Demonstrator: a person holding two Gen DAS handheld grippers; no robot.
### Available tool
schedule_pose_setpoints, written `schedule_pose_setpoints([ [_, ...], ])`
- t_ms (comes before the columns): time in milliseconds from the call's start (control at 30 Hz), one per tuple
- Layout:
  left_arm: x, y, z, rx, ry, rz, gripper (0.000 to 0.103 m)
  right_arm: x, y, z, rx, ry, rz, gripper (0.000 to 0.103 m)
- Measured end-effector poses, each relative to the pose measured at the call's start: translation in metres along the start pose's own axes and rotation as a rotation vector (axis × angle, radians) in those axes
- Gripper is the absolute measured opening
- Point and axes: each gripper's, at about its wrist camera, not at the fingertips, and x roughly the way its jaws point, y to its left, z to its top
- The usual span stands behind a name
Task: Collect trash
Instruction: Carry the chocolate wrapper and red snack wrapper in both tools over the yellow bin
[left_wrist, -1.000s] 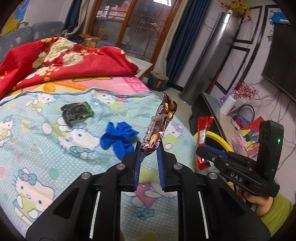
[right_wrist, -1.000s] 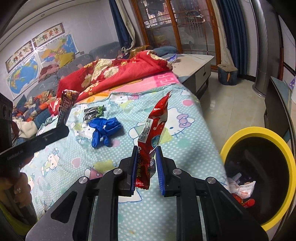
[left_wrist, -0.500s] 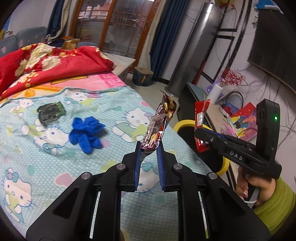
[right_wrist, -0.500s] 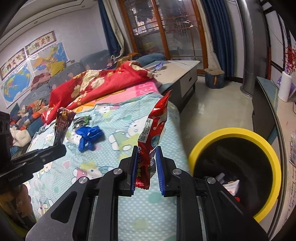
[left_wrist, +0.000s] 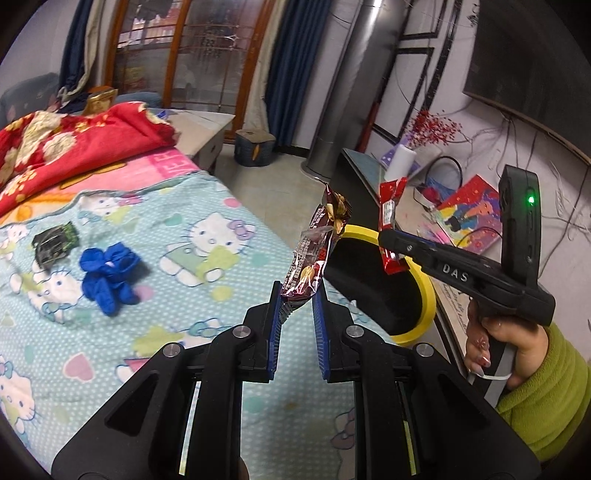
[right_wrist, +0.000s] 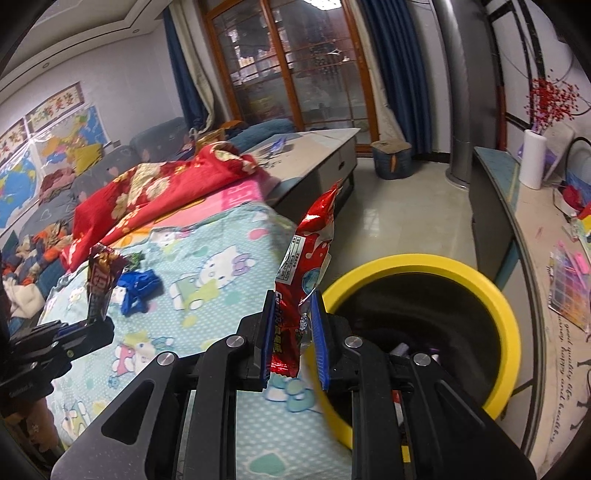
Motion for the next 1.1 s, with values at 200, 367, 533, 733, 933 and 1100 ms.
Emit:
schedule_pose_setpoints([
  [200,0.011,-0.019,0.003,0.047,0.018,-0.019,0.011,-0.007,-0.022,0.000,0.030,-0.019,-0.038,0.018],
  [367,0.020,-0.033,0.004,0.075,0.033,-0.032,0.011,-0.013,-0.041,0.001,0.062,-0.034,-0.066,0.018],
  [533,0.030,-0.046,0.005,0.102,0.048,-0.044,0.011,-0.018,-0.060,-0.001,0.095,-0.043,-0.090,0.018],
  [733,0.046,-0.060,0.009,0.122,0.068,-0.058,0.011,-0.024,-0.080,-0.001,0.129,-0.057,-0.119,0.018],
  [933,0.062,-0.077,0.014,0.148,0.084,-0.072,0.011,-0.029,-0.096,-0.003,0.153,-0.064,-0.142,0.018],
  [1100,0.078,-0.089,0.014,0.180,0.105,-0.076,0.011,-0.031,-0.111,-0.004,0.183,-0.069,-0.157,0.018],
])
